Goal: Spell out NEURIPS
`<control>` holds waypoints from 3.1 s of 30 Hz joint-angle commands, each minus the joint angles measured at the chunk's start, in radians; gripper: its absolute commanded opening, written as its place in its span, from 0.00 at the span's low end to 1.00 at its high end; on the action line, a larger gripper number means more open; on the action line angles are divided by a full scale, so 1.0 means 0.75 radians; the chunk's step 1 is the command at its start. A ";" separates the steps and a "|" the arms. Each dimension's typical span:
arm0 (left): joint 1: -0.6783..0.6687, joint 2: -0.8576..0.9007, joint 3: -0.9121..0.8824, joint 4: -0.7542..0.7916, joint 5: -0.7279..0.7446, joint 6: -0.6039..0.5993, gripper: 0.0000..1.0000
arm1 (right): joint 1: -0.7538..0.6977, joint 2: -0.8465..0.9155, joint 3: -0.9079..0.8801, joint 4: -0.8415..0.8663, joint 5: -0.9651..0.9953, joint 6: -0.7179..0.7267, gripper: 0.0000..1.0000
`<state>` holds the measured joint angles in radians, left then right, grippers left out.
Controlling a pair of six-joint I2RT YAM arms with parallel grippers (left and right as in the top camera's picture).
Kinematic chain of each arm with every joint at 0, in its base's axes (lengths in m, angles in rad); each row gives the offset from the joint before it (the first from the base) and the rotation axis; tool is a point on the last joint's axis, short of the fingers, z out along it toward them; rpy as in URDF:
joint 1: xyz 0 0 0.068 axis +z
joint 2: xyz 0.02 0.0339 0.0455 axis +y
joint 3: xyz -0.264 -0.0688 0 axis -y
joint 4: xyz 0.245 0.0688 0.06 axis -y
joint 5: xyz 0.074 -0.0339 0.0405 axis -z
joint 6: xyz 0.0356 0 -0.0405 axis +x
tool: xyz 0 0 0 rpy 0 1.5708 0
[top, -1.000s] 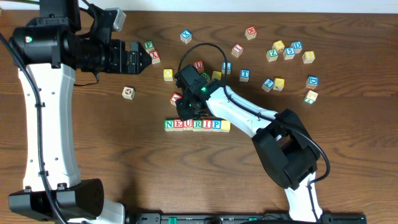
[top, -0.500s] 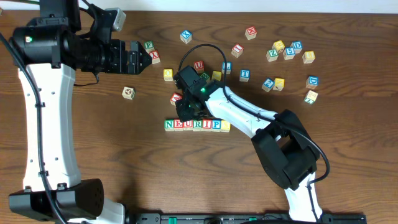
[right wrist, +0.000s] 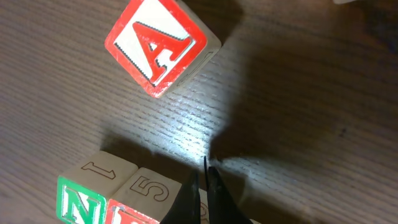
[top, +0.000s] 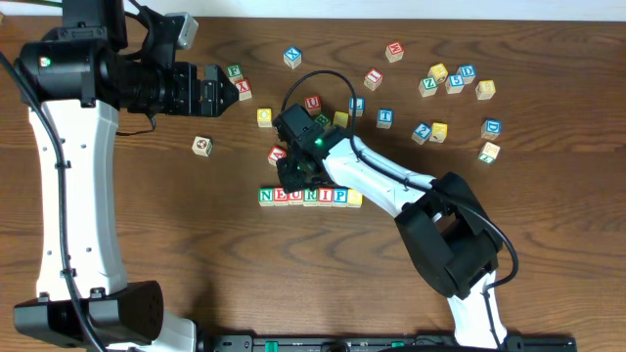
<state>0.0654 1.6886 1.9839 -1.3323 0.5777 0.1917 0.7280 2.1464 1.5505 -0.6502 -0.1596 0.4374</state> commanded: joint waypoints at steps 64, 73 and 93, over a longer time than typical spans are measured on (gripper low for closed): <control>0.005 -0.011 0.021 -0.003 0.012 0.019 0.98 | 0.018 0.021 0.014 -0.027 0.035 0.030 0.01; 0.005 -0.011 0.021 -0.003 0.012 0.019 0.98 | 0.018 0.021 0.014 -0.030 0.036 0.029 0.01; 0.005 -0.011 0.021 -0.003 0.012 0.019 0.98 | 0.018 0.021 0.014 0.061 0.054 0.005 0.01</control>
<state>0.0654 1.6886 1.9839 -1.3323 0.5777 0.1917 0.7345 2.1464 1.5505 -0.6075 -0.1333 0.4435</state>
